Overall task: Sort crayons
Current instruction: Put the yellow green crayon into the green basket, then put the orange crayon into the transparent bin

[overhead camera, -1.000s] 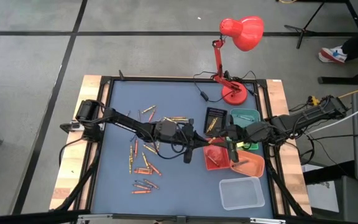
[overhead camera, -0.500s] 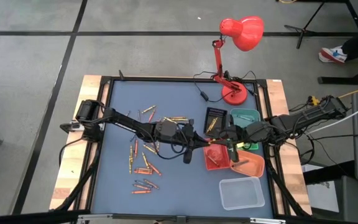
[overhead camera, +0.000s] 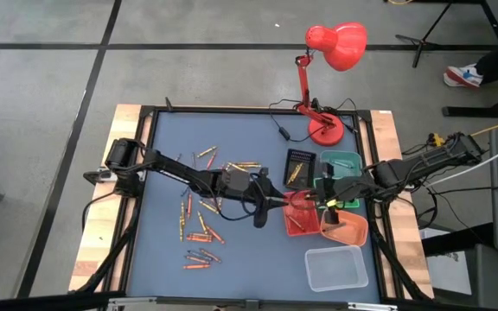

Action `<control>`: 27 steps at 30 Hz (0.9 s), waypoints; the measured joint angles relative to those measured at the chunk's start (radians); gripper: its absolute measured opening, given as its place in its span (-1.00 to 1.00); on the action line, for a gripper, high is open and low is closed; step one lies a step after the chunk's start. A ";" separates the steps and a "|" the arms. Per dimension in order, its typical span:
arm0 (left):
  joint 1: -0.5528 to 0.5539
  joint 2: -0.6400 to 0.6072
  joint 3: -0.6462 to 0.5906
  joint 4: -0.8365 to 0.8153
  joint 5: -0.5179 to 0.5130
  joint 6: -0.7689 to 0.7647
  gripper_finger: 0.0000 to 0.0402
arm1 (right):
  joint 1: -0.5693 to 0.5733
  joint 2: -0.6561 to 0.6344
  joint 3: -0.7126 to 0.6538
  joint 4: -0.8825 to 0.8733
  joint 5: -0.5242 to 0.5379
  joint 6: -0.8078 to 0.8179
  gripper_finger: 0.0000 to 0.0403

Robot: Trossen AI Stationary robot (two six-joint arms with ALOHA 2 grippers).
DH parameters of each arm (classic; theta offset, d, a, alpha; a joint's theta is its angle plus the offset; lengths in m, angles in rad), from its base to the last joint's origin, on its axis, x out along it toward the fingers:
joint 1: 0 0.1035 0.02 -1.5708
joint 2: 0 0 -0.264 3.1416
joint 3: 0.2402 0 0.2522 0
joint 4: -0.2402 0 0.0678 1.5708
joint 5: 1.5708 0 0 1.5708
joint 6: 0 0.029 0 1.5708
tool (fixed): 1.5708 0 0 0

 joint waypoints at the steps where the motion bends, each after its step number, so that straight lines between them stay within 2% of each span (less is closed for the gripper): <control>1: 0.000 0.000 0.000 -0.009 0.000 0.000 -0.55 | 0.000 0.000 0.000 -0.048 -0.006 0.017 -0.91; 5: 0.000 0.000 0.000 -0.015 0.000 0.000 -0.55 | 0.000 0.000 0.000 -0.228 -0.030 0.084 -0.84; 11: 0.001 0.000 0.000 -0.015 0.001 0.000 -0.54 | 0.000 0.000 0.000 -0.390 -0.030 0.126 -0.88; 18: 0.003 0.000 0.000 -0.046 0.002 -0.007 -0.54 | 0.000 0.000 0.000 -0.430 -0.030 0.126 -0.75; 22: 0.017 -0.003 0.000 -0.091 0.037 -0.079 -0.54 | 0.000 0.000 0.000 -0.434 -0.069 0.126 -0.64; 27: 0.040 -0.061 0.000 -0.292 0.108 -0.102 -0.54 | 0.000 0.000 0.000 -0.434 -0.108 0.135 -0.50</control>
